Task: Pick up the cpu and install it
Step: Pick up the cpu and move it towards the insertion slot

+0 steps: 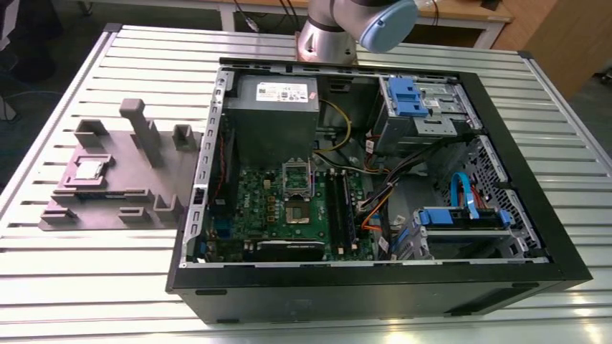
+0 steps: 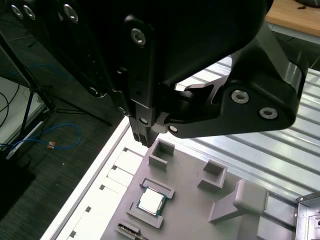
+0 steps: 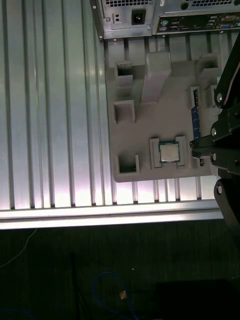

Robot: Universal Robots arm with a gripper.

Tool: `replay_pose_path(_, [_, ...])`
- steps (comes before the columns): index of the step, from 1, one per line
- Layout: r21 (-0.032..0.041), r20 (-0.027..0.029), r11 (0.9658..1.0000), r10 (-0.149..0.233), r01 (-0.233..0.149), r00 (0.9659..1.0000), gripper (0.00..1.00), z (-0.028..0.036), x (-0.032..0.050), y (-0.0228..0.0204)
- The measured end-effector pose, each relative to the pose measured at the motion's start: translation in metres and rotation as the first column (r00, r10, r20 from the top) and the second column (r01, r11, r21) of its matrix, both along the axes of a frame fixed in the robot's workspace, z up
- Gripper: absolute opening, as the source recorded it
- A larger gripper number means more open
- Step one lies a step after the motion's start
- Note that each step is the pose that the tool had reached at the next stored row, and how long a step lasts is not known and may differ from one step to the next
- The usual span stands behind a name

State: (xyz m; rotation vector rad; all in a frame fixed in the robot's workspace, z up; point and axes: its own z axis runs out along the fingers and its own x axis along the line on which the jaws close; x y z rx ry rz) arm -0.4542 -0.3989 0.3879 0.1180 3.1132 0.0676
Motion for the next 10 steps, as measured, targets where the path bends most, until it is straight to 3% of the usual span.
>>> replay_pose_path(5, [0.0000, 0.0000, 1.0000, 0.000, 0.000, 1.0000, 0.11, 0.0000, 0.0001, 0.0000])
replay_pose_path(10, [0.0000, 0.0000, 1.0000, 0.000, 0.000, 1.0000, 0.24, 0.0000, 0.0002, 0.0000])
